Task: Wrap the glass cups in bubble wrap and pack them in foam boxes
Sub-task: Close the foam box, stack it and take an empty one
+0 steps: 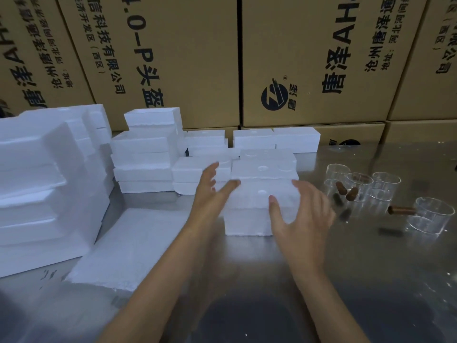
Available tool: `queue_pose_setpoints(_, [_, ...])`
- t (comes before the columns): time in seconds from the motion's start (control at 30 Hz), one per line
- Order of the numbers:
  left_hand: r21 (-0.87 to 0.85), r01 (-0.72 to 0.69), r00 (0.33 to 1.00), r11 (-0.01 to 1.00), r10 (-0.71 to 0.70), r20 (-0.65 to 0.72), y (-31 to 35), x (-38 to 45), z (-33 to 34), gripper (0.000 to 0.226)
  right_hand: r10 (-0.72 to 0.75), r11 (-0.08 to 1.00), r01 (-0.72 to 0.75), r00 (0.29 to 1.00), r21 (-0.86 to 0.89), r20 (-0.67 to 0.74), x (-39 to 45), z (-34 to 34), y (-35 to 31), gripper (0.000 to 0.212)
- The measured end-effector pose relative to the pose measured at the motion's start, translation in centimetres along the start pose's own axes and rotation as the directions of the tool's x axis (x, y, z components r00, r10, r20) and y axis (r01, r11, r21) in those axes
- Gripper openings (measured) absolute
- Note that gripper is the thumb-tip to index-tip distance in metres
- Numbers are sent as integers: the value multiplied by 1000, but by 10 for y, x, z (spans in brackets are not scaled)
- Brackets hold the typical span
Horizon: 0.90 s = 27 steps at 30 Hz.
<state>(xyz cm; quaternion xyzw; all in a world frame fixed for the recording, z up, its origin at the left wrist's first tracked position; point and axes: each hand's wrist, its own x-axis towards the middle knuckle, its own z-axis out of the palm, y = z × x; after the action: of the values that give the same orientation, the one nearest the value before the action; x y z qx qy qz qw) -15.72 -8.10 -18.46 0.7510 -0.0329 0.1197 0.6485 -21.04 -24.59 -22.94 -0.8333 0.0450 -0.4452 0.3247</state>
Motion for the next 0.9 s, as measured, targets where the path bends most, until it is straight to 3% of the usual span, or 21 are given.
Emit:
queue_pose_setpoints(0.1, [134, -141, 980, 981, 157, -120, 32, 62, -17, 41, -365, 930, 368, 925, -11, 103, -18, 26, -30, 40])
queue_pose_setpoints(0.2, [476, -155, 953, 866, 257, -158, 51, 132, -40, 36, -538, 820, 570, 799, -53, 268, -26, 52, -53, 35])
queue_pose_setpoints(0.33, [822, -22, 965, 569, 226, -131, 52, 215, -83, 57, -514, 834, 549, 808, -51, 288, -19, 74, -53, 20])
queue_pose_setpoints(0.57, [982, 60, 982, 179, 165, -90, 30, 307, -126, 68, -497, 858, 514, 836, -13, 231, -22, 86, -44, 18])
queue_pose_setpoints(0.67, [985, 60, 991, 159, 105, -77, 13, 326, -128, 71, -502, 855, 519, 837, -23, 218, -20, 87, -44, 14])
queue_pose_setpoints(0.77, [969, 68, 991, 237, 95, -92, 8, 338, -129, 58, -496, 859, 512, 841, -21, 214, -19, 88, -43, 14])
queue_pose_setpoints(0.9, [979, 33, 989, 201, 138, -62, 16, 336, -130, 42, -488, 862, 506, 840, -17, 239, -19, 87, -42, 17])
